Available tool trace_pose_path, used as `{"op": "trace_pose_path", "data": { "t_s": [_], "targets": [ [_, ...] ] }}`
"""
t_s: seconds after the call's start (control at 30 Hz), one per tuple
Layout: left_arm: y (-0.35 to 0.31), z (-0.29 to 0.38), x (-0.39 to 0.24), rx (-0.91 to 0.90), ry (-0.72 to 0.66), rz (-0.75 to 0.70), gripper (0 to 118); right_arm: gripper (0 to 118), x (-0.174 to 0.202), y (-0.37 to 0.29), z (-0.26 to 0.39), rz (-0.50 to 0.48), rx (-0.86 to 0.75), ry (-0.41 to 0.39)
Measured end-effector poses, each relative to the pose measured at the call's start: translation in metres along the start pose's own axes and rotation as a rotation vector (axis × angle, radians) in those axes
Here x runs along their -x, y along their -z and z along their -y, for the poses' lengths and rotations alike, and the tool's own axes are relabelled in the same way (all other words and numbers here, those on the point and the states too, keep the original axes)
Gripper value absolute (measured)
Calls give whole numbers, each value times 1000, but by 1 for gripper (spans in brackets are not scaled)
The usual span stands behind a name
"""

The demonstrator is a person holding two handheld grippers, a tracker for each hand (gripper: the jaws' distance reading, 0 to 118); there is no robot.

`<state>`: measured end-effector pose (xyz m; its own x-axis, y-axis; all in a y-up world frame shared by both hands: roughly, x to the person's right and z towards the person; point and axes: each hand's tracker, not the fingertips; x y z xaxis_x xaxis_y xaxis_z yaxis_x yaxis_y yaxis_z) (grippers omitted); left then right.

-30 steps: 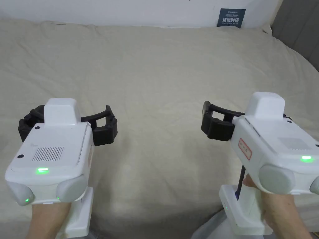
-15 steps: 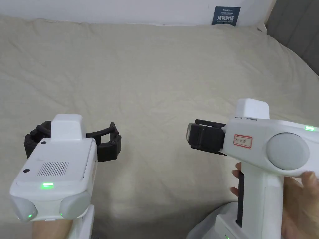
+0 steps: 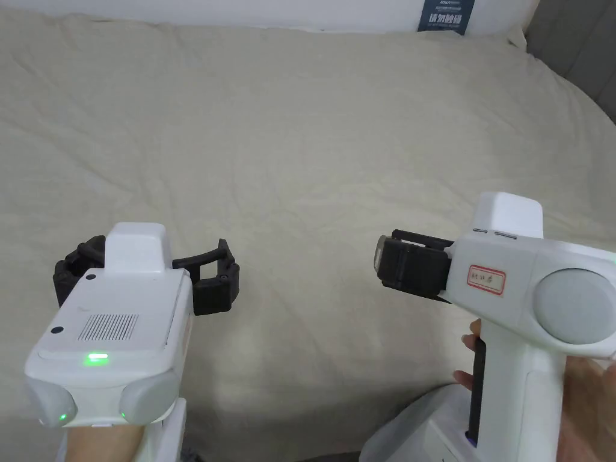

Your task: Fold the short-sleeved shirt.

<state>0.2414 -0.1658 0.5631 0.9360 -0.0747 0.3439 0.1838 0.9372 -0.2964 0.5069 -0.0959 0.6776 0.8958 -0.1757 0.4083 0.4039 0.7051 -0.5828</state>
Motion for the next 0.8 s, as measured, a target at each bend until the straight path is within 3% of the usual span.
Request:
{"op": "trace_pose_path", "data": {
  "t_s": [0.27,0.47,0.8],
  "targets": [
    [21,19,1,104,-31,3,118,118,-10,47,28,-43,53,-105],
    [62,27,5,218,-83,-26,118,118,-9,95,34,108,68,-182],
    [198,20,-2,353,-124,-88,118,118,-4,226,-22,209,80,-155]
  ]
}}
